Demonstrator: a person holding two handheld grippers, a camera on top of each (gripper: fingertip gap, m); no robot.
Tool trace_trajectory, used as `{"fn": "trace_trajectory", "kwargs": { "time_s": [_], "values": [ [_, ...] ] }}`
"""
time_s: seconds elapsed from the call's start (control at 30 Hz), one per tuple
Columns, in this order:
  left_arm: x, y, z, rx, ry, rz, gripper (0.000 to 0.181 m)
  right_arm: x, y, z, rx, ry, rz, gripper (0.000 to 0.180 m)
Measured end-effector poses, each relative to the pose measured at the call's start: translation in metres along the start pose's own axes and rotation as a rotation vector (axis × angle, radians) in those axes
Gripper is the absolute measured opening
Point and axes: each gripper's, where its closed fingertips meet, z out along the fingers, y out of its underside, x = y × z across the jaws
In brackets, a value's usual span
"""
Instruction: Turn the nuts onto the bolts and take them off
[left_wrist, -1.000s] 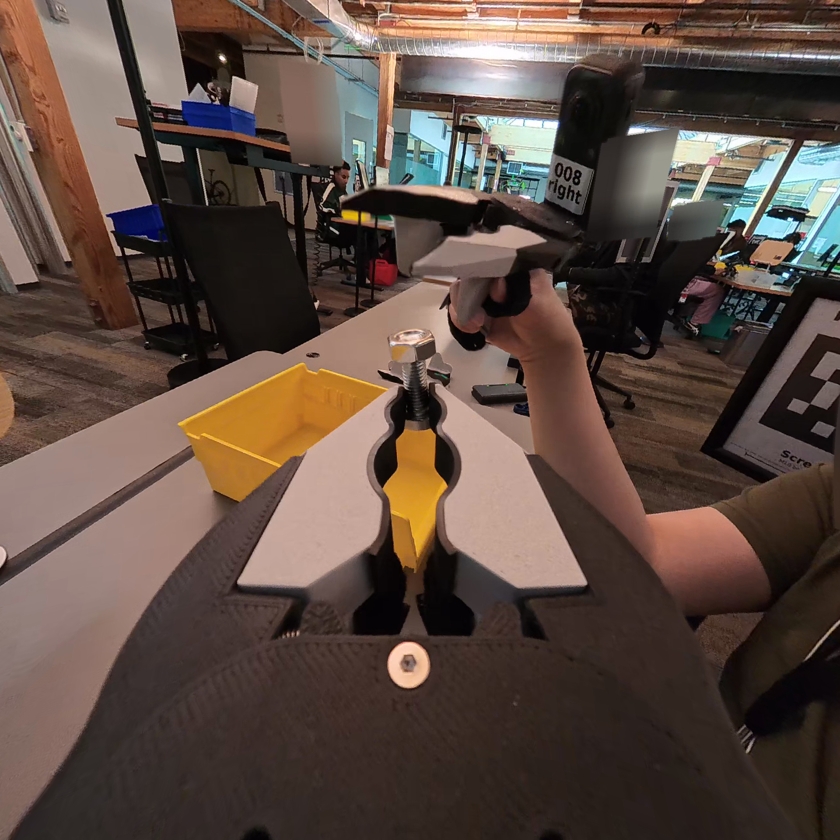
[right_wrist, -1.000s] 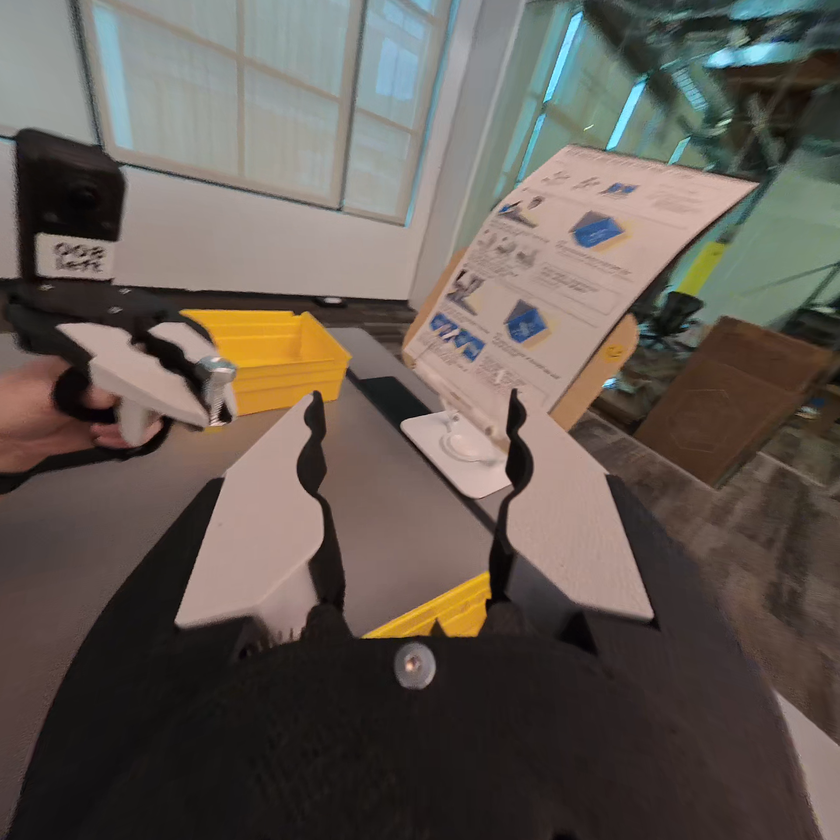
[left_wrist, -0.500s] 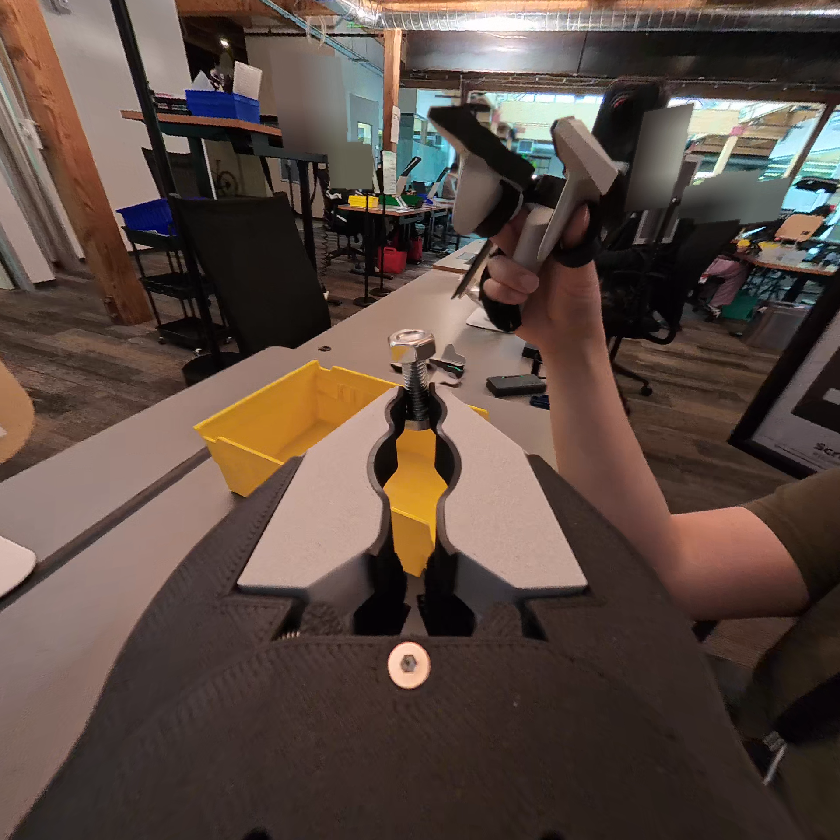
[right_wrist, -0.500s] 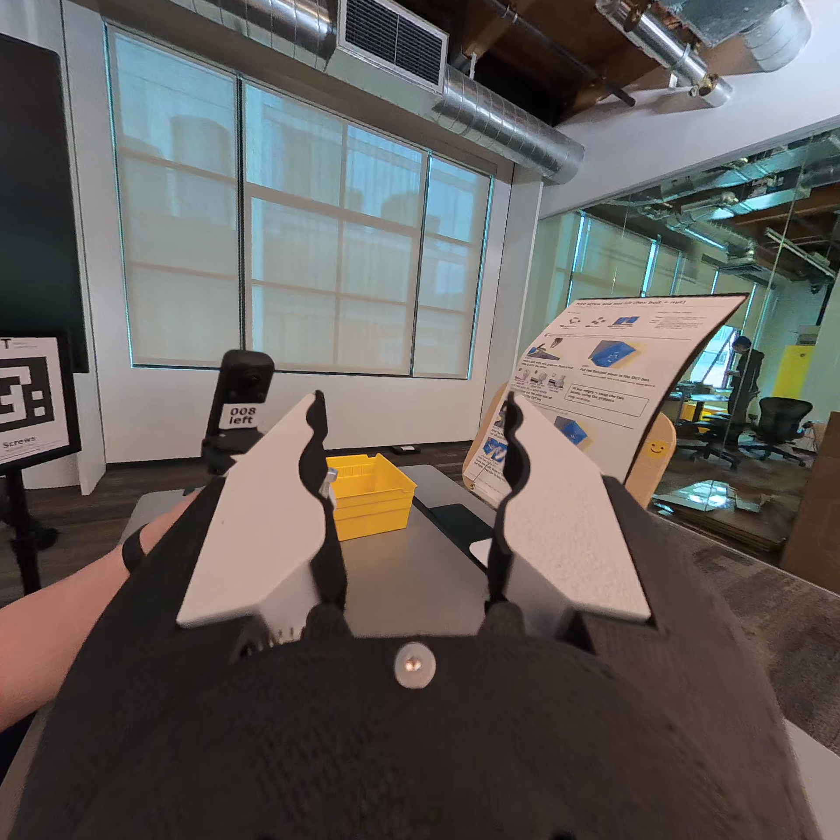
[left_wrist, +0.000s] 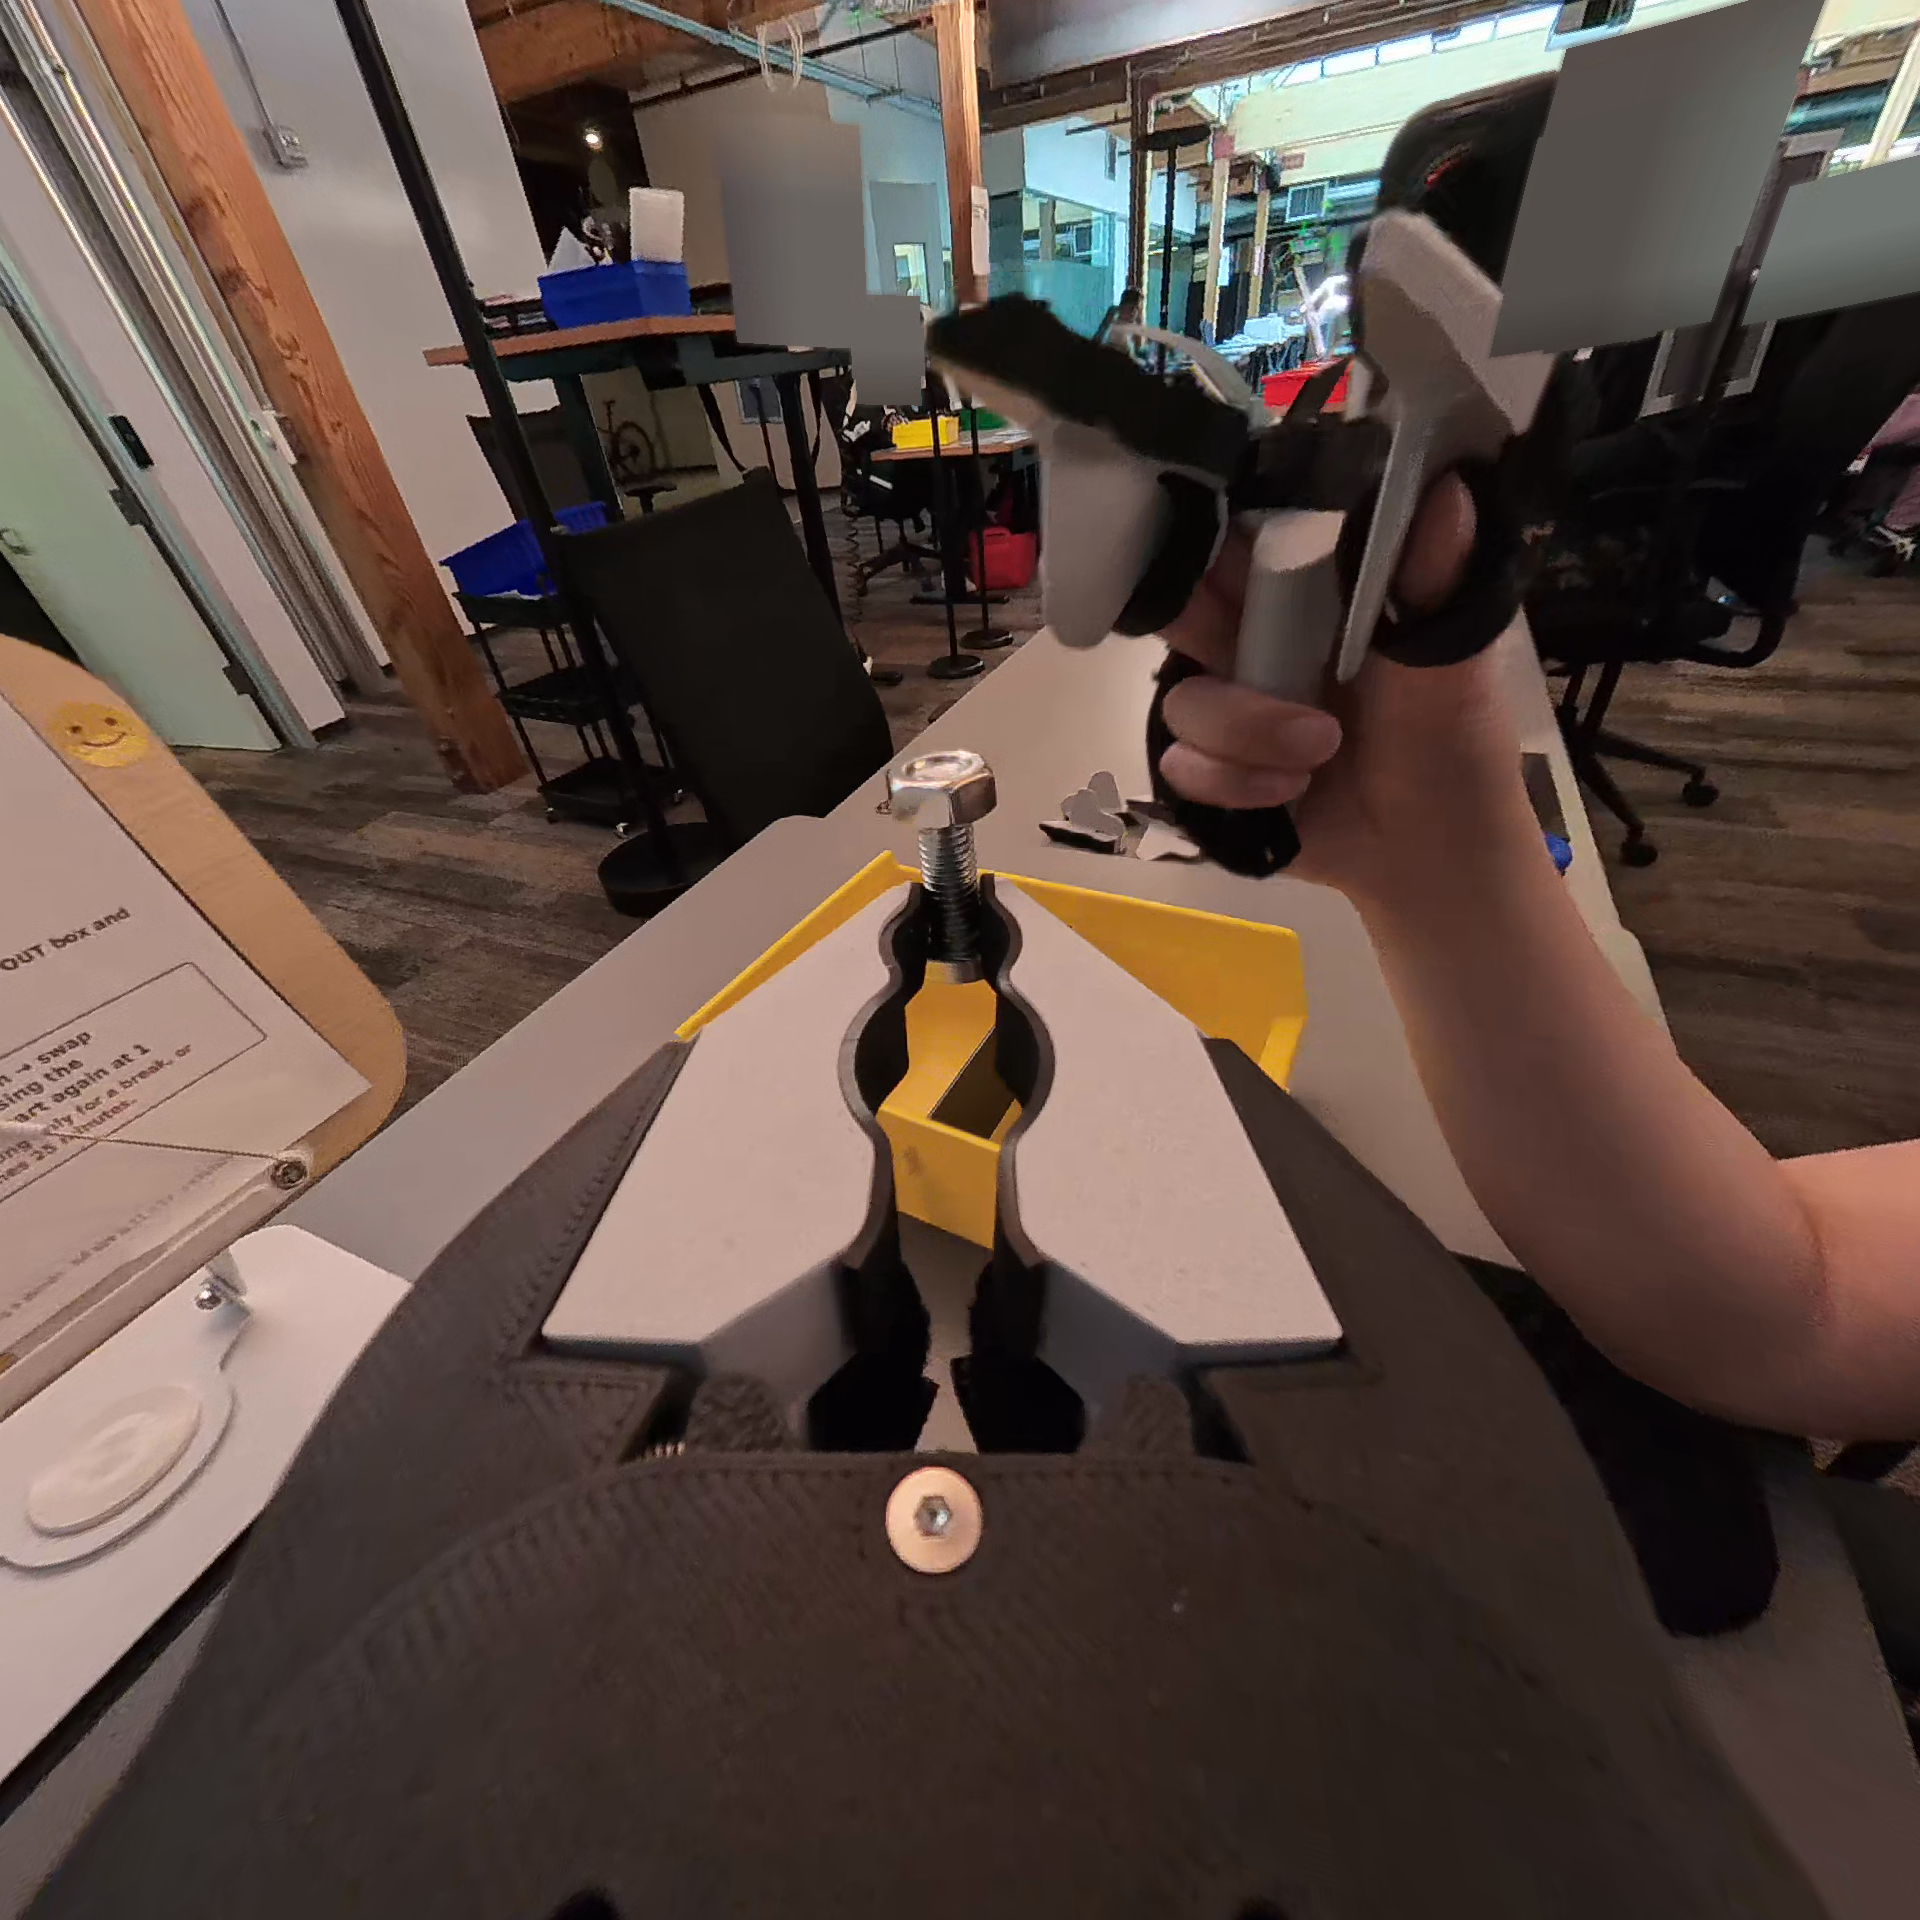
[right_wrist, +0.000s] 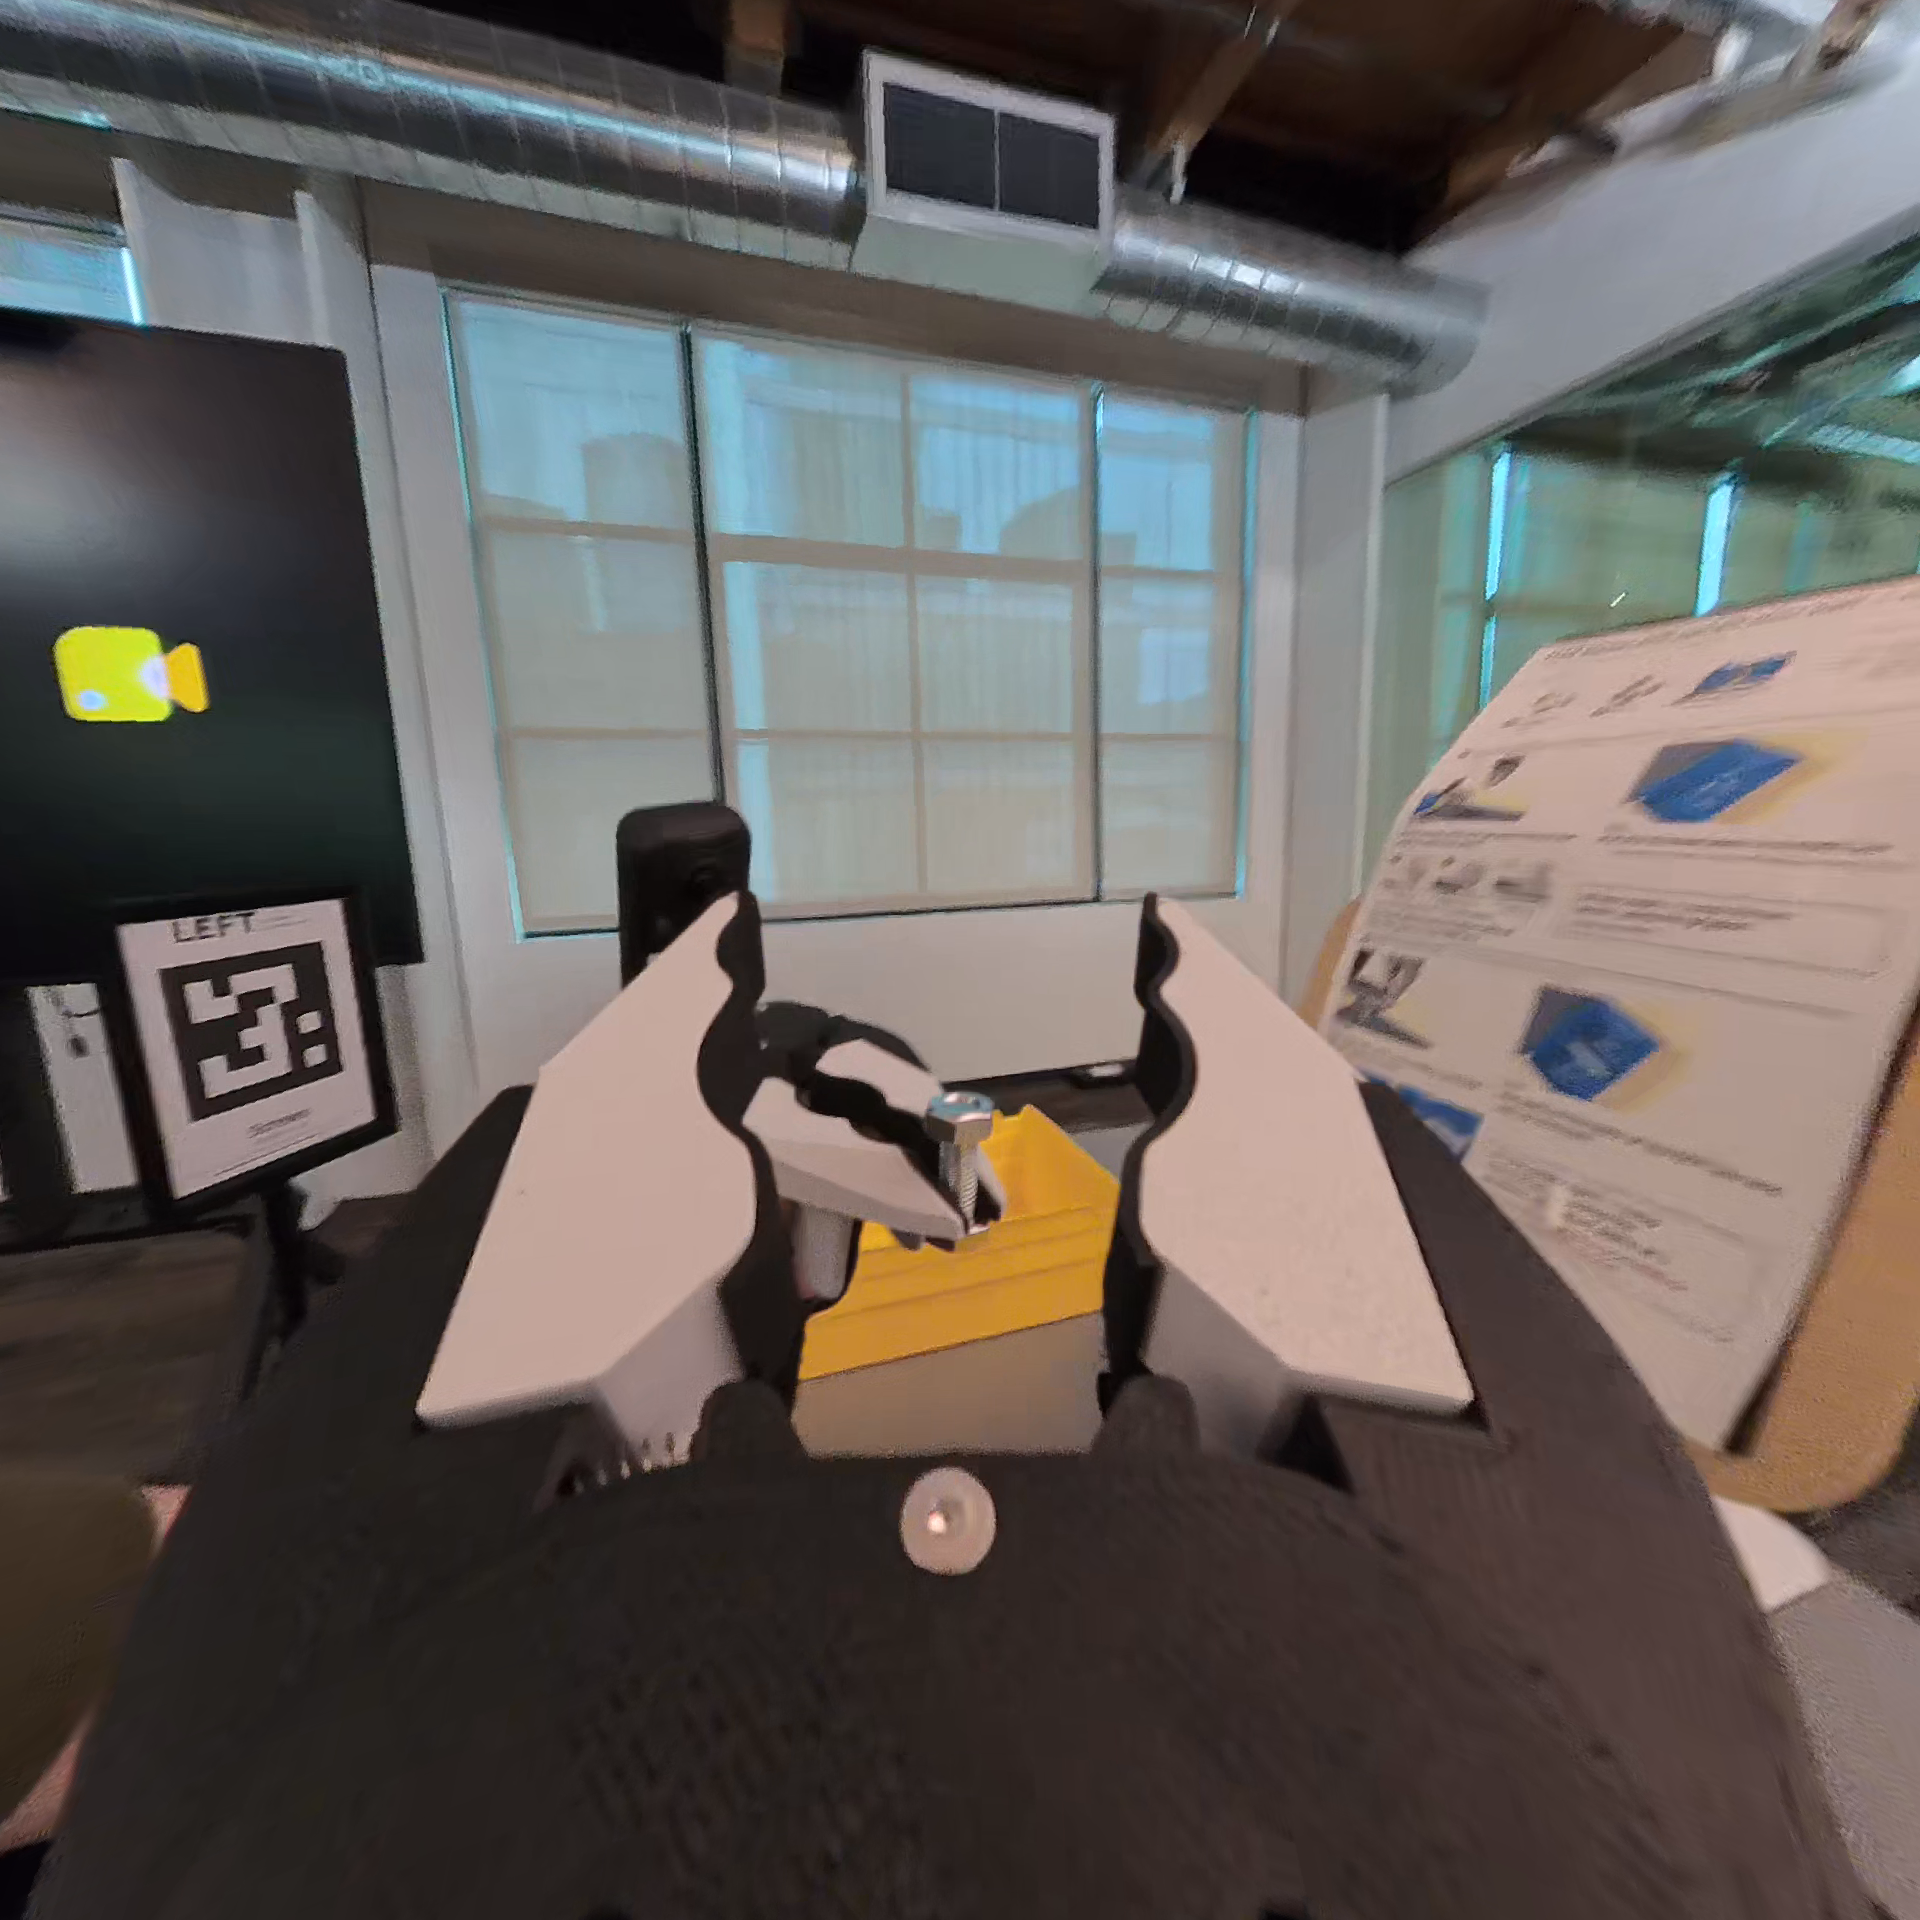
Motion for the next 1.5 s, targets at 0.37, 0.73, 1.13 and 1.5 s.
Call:
{"fn": "trace_trajectory", "kwargs": {
  "time_s": [0.37, 0.73, 1.13, 1.5],
  "values": [
    [-0.035, -0.009, -0.037, 0.060, -0.021, 0.038, 0.008, 0.025, 0.084, 0.059, -0.257, 0.102, -0.083, 0.077],
    [-0.034, -0.005, -0.039, 0.068, 0.111, -0.042, 0.008, 0.022, 0.088, 0.065, -0.276, 0.133, -0.143, 0.069],
    [-0.030, -0.006, -0.043, 0.039, 0.109, -0.009, 0.008, 0.019, 0.087, 0.067, -0.220, 0.060, 0.024, 0.062],
    [-0.028, -0.006, -0.043, 0.042, 0.119, -0.011, 0.007, 0.015, 0.064, 0.055, -0.149, 0.006, 0.085, 0.059]
  ]
}}
